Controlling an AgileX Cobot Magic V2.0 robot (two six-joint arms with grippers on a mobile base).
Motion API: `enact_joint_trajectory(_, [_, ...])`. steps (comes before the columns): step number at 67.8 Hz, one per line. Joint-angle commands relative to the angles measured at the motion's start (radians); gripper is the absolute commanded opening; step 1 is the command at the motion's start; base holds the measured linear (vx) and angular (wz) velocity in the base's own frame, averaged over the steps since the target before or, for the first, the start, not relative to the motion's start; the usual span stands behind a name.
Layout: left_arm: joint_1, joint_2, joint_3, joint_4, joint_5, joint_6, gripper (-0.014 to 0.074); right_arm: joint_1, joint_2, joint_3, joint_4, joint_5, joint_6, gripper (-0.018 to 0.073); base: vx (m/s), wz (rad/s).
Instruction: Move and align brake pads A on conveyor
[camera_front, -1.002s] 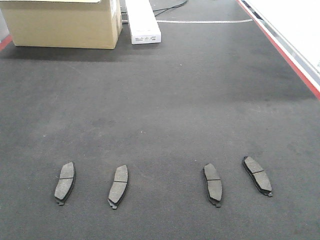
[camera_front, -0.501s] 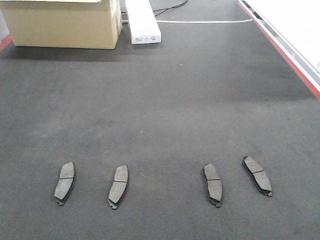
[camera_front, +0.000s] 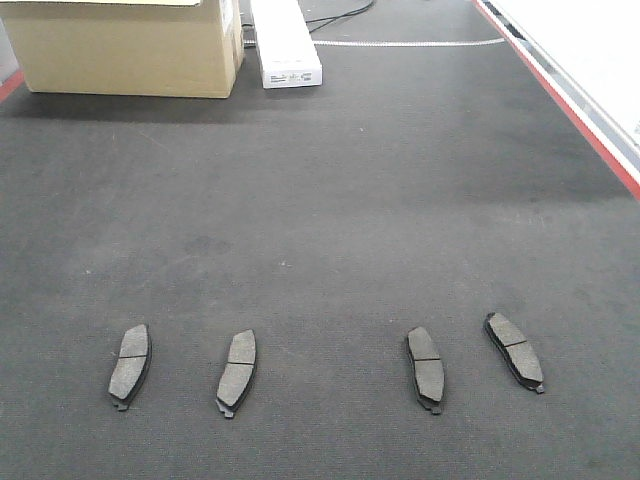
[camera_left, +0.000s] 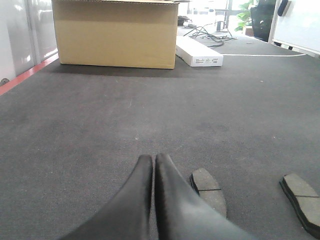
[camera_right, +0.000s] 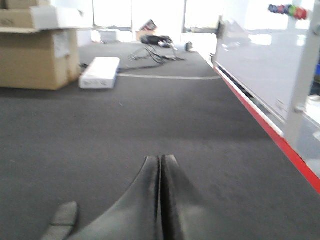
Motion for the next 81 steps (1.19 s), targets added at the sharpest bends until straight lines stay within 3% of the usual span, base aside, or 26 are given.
enact_joint_trajectory(1, [0.000, -0.016, 0.017, 0.001, -0.076, -0.003, -0.0006, -0.048, 0.010, 0.008, -0.013, -0.098, -0.009, -0.0011, 0.00, 0.00])
enact_joint_trajectory(24, [0.000, -0.015, 0.017, 0.001, -0.076, -0.003, -0.0006, -0.070, -0.056, 0.171, -0.025, -0.181, -0.002, -0.0011, 0.00, 0.00])
enact_joint_trajectory(81, [0.000, -0.015, 0.017, 0.001, -0.076, -0.003, -0.0006, -0.069, -0.056, 0.170, -0.010, -0.148, -0.003, -0.0011, 0.00, 0.00])
